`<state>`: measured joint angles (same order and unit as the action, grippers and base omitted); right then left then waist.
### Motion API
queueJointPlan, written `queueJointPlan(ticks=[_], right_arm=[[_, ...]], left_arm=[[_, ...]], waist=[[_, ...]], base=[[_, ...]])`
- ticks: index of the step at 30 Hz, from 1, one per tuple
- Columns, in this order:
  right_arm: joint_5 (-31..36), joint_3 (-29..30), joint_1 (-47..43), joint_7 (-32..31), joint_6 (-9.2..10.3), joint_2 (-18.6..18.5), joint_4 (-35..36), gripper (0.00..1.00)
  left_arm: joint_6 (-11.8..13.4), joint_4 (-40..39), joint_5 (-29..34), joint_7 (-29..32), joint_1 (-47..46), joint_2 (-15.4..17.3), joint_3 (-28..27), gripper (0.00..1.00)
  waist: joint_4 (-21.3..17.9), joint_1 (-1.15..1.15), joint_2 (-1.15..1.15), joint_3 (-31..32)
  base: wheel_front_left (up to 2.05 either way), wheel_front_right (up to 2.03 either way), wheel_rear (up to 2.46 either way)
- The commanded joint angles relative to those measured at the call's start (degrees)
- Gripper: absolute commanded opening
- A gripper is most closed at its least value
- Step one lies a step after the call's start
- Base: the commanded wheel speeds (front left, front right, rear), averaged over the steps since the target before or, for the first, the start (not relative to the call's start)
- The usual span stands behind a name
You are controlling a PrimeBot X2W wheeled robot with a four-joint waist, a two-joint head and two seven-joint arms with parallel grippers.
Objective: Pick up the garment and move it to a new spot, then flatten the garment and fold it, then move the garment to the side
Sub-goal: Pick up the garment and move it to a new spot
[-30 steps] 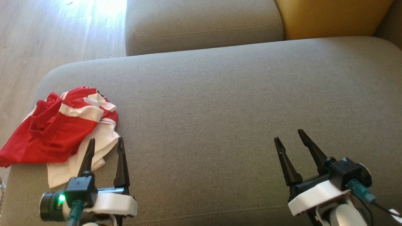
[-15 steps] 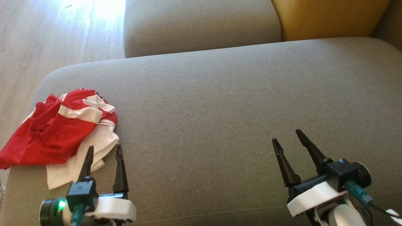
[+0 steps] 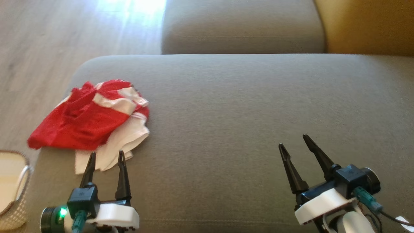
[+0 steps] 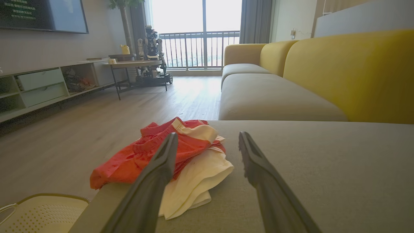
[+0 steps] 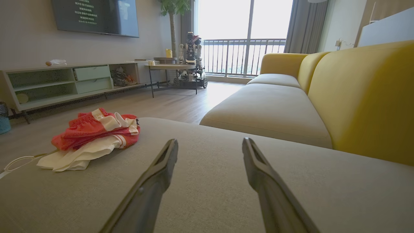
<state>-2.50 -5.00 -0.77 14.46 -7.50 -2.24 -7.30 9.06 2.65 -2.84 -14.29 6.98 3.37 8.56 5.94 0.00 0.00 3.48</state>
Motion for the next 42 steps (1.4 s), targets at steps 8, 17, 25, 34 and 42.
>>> queueJointPlan(ticks=[8, 17, 25, 34, 42], right_arm=[[-0.5, -1.7, 0.7, 0.5, 0.01, -0.6, 1.7, 1.0], [-0.9, -2.3, -0.3, 0.5, 0.01, -0.6, 1.7, 1.0], [0.5, -2.5, -0.7, 0.5, 0.01, -0.6, 2.0, 1.0], [2.7, -2.4, 0.7, 0.5, 0.01, -0.6, 2.7, 1.0], [4.4, -2.9, 3.8, 0.5, 0.01, -0.6, 3.2, 1.0]], left_arm=[[-0.1, -1.2, 0.4, -0.7, -1.4, -0.2, -2.7, 1.0], [-0.7, -1.8, 0.3, -0.7, -0.1, -0.3, -3.9, 1.0], [-2.1, -2.7, 0.9, -0.7, -4.1, 0.0, -4.6, 1.0], [-7.4, 0.2, -1.9, -0.7, -16.0, 2.0, -6.1, 1.0], [-14.2, 17.7, -6.0, 4.8, -34.0, 8.0, -7.0, 1.0]], waist=[[9.0, 0.0, 0.0, 1.2], [13.8, 0.0, 0.0, 1.3], [14.3, 0.0, 0.0, -1.5], [13.0, 0.0, 0.0, -7.0], [10.0, 0.0, 0.0, -12.6]], base=[[0.0, 0.0, 0.0], [0.0, 0.0, 0.0], [0.0, 0.0, 0.0], [0.0, 0.0, 0.0], [0.0, 0.0, 0.0]])
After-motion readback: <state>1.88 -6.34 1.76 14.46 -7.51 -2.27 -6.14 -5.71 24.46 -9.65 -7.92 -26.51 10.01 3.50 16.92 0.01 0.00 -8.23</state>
